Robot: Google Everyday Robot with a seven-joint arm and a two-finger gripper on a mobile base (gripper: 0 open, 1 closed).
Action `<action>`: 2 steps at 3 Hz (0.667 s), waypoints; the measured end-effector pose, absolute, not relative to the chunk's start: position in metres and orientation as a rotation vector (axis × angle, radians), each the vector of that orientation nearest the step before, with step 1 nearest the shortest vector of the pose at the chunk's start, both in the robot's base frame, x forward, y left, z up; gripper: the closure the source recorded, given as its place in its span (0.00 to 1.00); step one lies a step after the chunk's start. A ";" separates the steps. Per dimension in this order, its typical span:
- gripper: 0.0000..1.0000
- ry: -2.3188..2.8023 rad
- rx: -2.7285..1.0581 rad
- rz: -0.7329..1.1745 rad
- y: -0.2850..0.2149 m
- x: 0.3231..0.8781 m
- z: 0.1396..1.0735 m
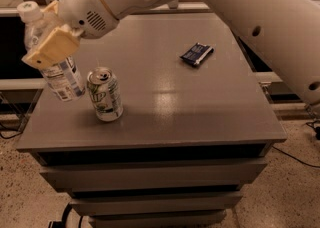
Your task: Pick blue plastic bottle
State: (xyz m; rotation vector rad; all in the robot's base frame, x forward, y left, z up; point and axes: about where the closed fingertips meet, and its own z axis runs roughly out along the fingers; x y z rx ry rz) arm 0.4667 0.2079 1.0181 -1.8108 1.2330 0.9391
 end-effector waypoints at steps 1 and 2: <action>1.00 1.210 -1.792 0.922 0.204 0.474 1.037; 1.00 1.180 -1.771 0.912 0.202 0.477 1.054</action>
Offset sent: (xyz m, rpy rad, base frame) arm 0.0186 -0.0120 0.0535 0.0913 -0.0633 -0.0268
